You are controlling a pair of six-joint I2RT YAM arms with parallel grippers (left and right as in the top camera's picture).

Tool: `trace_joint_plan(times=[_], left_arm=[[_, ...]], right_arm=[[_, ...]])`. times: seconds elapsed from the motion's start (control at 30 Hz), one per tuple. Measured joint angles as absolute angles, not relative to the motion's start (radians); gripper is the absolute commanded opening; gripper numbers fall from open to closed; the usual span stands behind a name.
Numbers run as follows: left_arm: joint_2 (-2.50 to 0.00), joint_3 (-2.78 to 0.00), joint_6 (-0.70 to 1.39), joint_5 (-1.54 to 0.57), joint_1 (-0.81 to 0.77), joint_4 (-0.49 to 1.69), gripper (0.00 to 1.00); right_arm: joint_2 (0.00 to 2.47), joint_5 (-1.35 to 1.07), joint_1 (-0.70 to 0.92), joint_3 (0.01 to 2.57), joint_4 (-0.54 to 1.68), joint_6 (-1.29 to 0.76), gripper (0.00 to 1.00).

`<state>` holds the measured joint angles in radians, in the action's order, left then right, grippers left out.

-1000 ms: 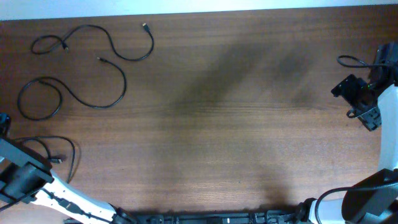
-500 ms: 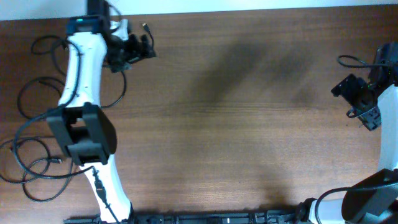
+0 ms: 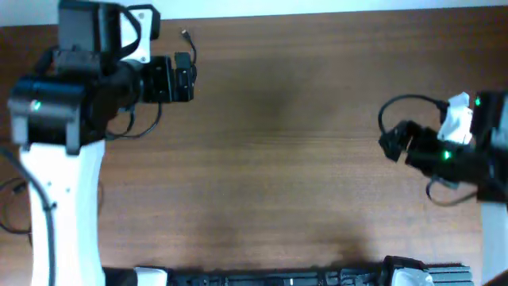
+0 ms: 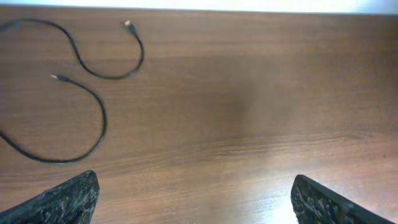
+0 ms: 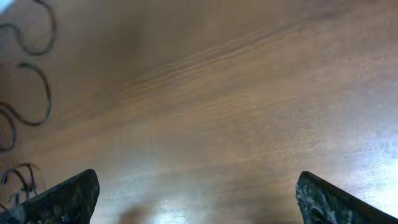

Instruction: Untangle cables

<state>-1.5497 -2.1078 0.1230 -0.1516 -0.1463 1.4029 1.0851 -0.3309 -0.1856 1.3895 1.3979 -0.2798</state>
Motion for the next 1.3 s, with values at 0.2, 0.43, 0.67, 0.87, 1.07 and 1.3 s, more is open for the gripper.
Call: trace_joint_plan(times=[0.2,0.43,0.67,0.87,1.07,1.3], left_arm=[[-1.519,-2.107,0.123,-0.141,-0.146,1.419,0.99],[-1.520,-2.107,0.123,-0.141,-0.146,1.435,0.99],[-1.520,-2.107,0.123,-0.141,-0.146,1.436,0.99],[-1.520,-2.107,0.123,-0.141,-0.146,1.438,0.99],[-1.520,-2.108,0.123,-0.140,-0.146,1.439,0.99],[-1.521,-2.107,0.123,-0.141,-0.146,1.440,0.99]], right_arm=[[0.608,-0.289,-0.093,1.395,1.489,-0.277,0.99],[0.599,-0.289,-0.093,1.395,1.501,-0.276,0.99],[0.599,-0.289,-0.093,1.395,1.503,-0.276,0.99],[0.501,-0.240,-0.090,1.133,1.307,-0.224,0.99],[0.167,-0.233,-0.035,0.515,0.700,-0.135,0.99],[0.015,-0.205,-0.024,0.175,0.214,-0.115,0.99]])
